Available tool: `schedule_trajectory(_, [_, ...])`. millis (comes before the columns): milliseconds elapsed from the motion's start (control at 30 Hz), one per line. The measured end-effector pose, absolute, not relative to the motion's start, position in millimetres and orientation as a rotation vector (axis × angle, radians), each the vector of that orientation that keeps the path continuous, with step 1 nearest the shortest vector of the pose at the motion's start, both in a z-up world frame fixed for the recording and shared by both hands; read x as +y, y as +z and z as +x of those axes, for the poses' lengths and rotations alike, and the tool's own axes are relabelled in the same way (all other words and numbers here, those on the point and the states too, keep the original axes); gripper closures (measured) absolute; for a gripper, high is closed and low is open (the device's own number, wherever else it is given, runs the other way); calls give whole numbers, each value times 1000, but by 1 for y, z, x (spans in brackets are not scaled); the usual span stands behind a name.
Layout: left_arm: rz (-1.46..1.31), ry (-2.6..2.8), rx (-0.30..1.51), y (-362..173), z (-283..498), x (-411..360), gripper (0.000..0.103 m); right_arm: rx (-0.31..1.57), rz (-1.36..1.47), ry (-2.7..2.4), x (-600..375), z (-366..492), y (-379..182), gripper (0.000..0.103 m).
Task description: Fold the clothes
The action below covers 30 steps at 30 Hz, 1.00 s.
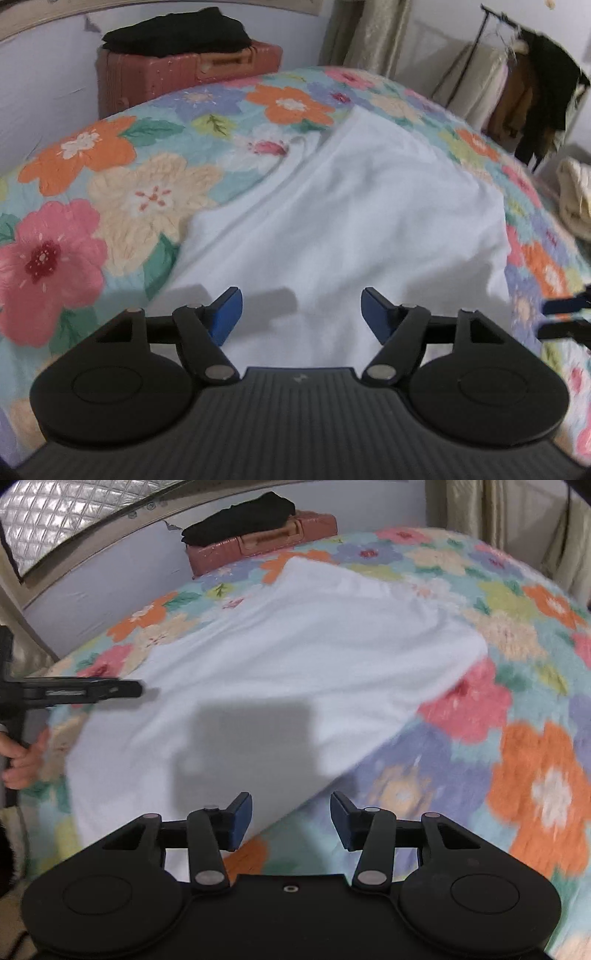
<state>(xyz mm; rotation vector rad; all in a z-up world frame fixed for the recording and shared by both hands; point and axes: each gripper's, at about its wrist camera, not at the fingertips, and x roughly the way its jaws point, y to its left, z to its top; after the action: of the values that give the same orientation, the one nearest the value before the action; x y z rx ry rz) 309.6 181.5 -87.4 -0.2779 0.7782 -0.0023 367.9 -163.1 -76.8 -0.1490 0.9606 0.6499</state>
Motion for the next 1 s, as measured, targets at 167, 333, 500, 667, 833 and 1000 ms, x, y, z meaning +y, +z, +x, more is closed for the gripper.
schedule_trajectory(167, [-306,175,675,-83,323,212,32,946,1,633,-118,454,-74,50])
schedule_trajectory(333, [-390,152,662,-89,325,227,32,821,-124,609,-26,533,-54,43])
schedule_trajectory(500, [-296,148,692,-90,327,223,32,816,-242,545,55,598,-56,27])
schedule_trajectory(667, [-279,159,707,-94,321,229,32,864,-378,463,59,612,-89,48])
schedule_trajectory(833, [-321,192,711,-101,322,243,32,868,-187,581,-4,575,-98,90])
schedule_trajectory(1000, [-337,199,739,-110,324,242,32,852,-171,616,-31,530,-103,90])
